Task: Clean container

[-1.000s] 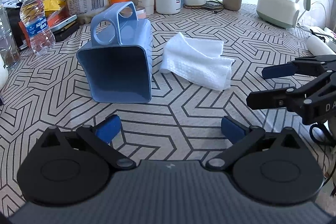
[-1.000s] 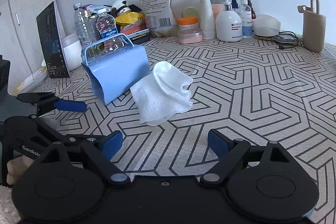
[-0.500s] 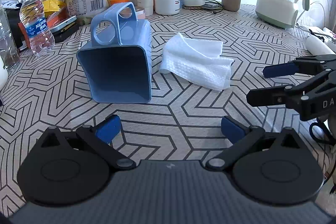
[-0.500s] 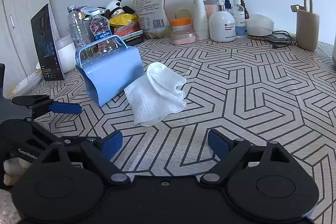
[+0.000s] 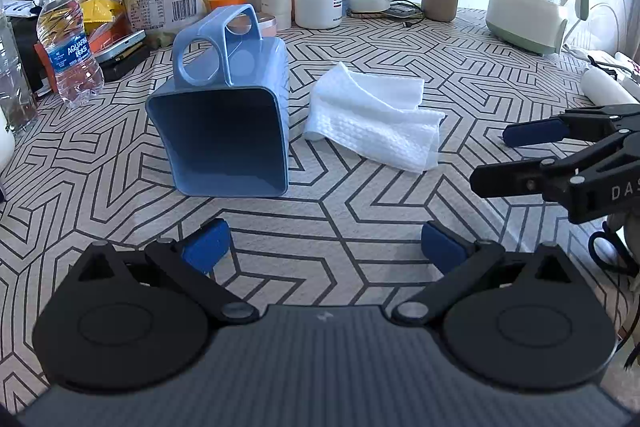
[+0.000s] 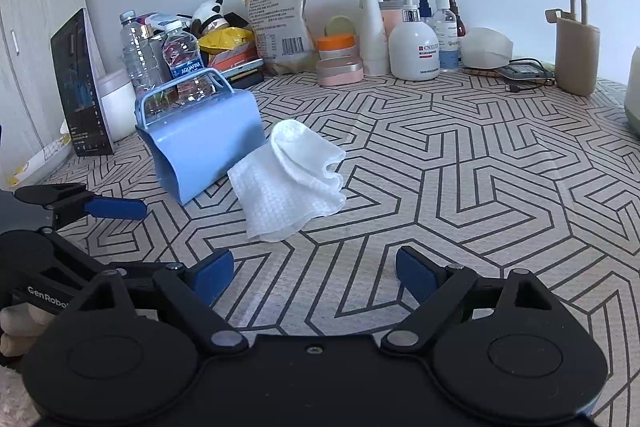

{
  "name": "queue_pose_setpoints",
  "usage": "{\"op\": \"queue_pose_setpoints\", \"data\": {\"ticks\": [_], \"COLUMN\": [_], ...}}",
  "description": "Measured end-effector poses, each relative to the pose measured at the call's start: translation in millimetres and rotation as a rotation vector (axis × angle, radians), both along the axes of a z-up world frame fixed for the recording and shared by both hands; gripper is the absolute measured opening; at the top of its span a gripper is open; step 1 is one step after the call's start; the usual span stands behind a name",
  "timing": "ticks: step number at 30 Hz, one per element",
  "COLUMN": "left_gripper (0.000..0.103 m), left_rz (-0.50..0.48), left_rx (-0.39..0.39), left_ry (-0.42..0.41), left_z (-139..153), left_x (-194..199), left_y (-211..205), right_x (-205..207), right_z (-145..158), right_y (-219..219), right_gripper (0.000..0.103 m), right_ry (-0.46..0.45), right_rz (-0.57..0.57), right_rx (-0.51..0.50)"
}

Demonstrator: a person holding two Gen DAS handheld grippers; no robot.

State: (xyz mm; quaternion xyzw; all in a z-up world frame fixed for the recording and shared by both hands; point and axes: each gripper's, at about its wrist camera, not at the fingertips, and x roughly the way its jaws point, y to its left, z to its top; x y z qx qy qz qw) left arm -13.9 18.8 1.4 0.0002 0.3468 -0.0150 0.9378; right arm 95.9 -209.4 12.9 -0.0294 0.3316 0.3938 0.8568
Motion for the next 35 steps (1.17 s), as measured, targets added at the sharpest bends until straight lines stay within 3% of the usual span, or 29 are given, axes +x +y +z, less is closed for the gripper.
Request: {"op": "queue_pose_setpoints", "data": {"ticks": [35], "left_gripper": [0.103], "left_rz": [0.000], "left_rx": [0.000], "left_ry": [0.000], "left_z": [2], "left_x": [-7], "left_y": [15], "right_x": [1], "right_z": [-1], "right_y": [-2], "right_gripper": [0.092], "right_ry": [0.011], "right_rz": [-0.012], "right_rx": [0.023]}}
